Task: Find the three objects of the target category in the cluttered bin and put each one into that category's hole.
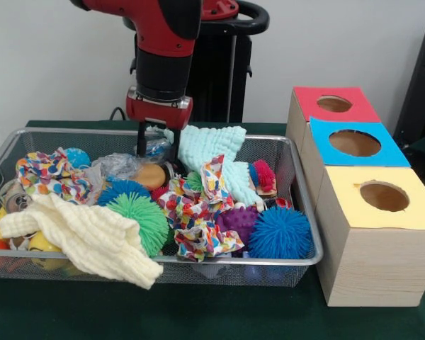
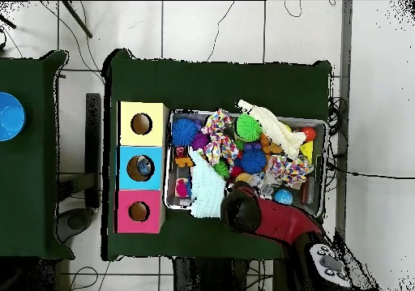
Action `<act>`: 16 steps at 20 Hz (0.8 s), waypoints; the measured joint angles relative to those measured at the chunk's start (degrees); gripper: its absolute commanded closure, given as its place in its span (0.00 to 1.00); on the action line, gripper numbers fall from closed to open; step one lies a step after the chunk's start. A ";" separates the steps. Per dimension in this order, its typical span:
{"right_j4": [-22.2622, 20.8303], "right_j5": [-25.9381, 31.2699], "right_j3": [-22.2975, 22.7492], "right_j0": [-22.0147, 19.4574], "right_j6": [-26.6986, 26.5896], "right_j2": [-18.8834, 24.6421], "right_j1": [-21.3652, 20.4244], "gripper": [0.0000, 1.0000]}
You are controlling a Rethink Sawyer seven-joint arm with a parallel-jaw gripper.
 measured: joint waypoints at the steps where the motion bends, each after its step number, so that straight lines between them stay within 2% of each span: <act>1: -0.01 0.00 0.67 -0.03 0.00 0.00 -0.35 0.00; 11: 0.02 0.00 2.44 0.26 0.00 -0.98 -2.02 0.00; 16: 2.56 0.05 0.78 5.57 0.05 -6.48 -0.57 0.00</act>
